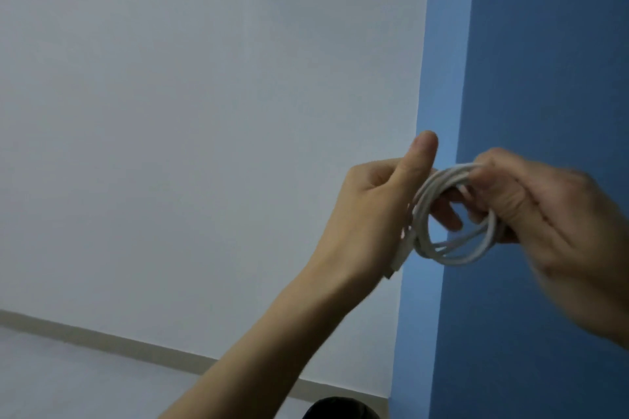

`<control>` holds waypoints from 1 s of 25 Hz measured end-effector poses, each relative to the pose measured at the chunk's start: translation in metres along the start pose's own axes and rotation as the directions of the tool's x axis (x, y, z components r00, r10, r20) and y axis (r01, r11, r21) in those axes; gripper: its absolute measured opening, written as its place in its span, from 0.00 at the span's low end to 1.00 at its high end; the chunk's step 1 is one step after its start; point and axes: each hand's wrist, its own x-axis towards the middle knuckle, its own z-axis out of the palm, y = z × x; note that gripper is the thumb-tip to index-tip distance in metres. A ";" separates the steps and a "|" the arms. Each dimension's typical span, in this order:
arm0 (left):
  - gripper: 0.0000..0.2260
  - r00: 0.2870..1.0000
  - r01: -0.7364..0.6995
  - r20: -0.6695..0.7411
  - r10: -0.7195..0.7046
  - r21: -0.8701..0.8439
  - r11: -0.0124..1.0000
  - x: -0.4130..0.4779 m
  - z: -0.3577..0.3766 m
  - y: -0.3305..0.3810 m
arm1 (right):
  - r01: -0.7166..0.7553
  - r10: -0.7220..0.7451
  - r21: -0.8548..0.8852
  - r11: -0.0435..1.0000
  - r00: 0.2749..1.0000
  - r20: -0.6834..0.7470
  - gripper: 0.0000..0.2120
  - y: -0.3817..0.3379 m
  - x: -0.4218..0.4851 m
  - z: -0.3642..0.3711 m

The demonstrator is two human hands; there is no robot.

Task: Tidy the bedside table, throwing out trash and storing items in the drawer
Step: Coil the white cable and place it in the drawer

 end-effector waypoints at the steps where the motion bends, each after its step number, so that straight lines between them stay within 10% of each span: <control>1: 0.17 0.999 0.004 0.040 -0.003 -0.022 1.000 -0.001 -0.007 -0.004 | -0.026 0.027 0.021 0.999 0.999 -0.036 0.24 0.003 -0.001 0.001; 10: 0.13 0.919 0.227 0.382 -0.098 -0.308 0.924 0.002 -0.026 -0.015 | -0.104 0.109 0.117 0.988 0.993 -0.038 0.26 0.007 -0.003 0.010; 18: 0.08 0.994 -0.095 -0.025 0.103 0.221 0.971 -0.002 -0.011 -0.017 | -0.056 0.056 -0.029 0.998 0.998 0.009 0.20 0.007 -0.012 0.013; 25: 0.08 0.790 -0.260 -0.021 0.613 0.894 0.366 -0.001 0.004 -0.020 | 0.005 -0.004 -0.075 0.997 1.000 0.015 0.19 0.006 -0.011 0.015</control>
